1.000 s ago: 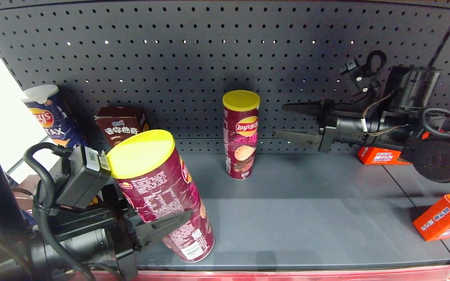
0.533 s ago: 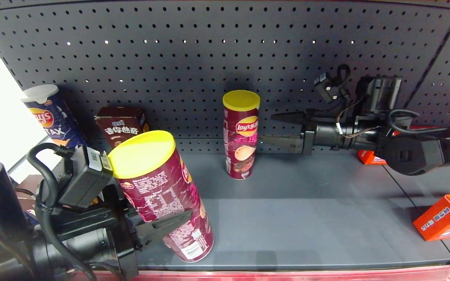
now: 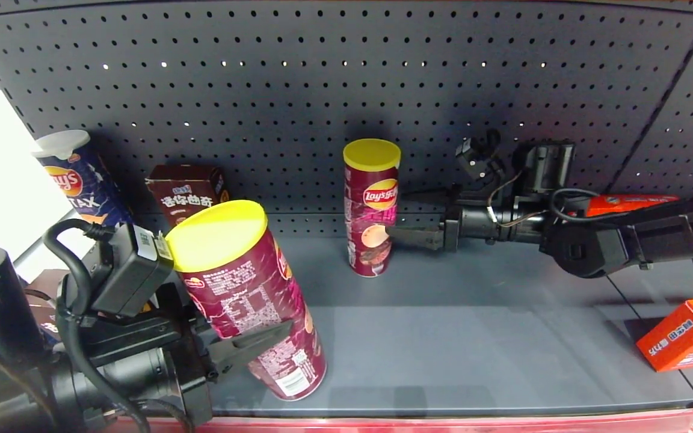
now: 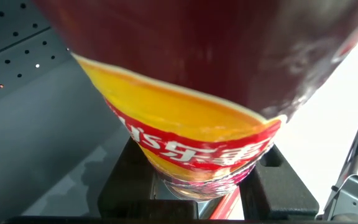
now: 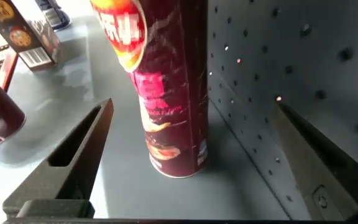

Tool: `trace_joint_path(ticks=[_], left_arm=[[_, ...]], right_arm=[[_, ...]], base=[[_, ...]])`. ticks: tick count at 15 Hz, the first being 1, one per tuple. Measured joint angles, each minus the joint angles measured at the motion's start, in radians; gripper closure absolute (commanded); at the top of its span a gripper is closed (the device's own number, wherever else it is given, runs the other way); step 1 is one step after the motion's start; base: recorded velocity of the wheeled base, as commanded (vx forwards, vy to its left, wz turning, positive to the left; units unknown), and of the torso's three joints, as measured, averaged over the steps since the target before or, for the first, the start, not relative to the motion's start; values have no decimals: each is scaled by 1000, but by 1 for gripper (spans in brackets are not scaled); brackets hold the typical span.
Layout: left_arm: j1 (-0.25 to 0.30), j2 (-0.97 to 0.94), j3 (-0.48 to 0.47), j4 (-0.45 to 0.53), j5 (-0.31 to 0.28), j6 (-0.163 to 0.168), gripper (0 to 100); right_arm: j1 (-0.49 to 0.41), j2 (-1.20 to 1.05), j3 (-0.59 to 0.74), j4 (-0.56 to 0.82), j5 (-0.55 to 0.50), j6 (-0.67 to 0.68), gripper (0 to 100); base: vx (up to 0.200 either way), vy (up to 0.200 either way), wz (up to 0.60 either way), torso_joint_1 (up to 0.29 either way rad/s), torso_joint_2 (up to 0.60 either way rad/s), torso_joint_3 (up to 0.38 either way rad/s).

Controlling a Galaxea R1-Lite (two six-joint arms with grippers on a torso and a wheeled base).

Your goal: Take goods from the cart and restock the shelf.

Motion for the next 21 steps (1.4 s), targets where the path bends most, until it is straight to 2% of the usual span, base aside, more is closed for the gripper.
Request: trace_joint_path(ticks=[17,18,21], left_arm=[[25,0,5,0,0,0,100],[25,0,5,0,1,-1,100],[27,0,7,0,1,-1,100]], right_arm=[[70,208,-159,-29,-2,1,0],[71,219,-169,-32,-4,1,100],[76,247,-196,-78,-16,3,100]], base=[[0,0,0,0,0,0],[0,0,0,0,0,0],[0,0,0,0,0,0]])
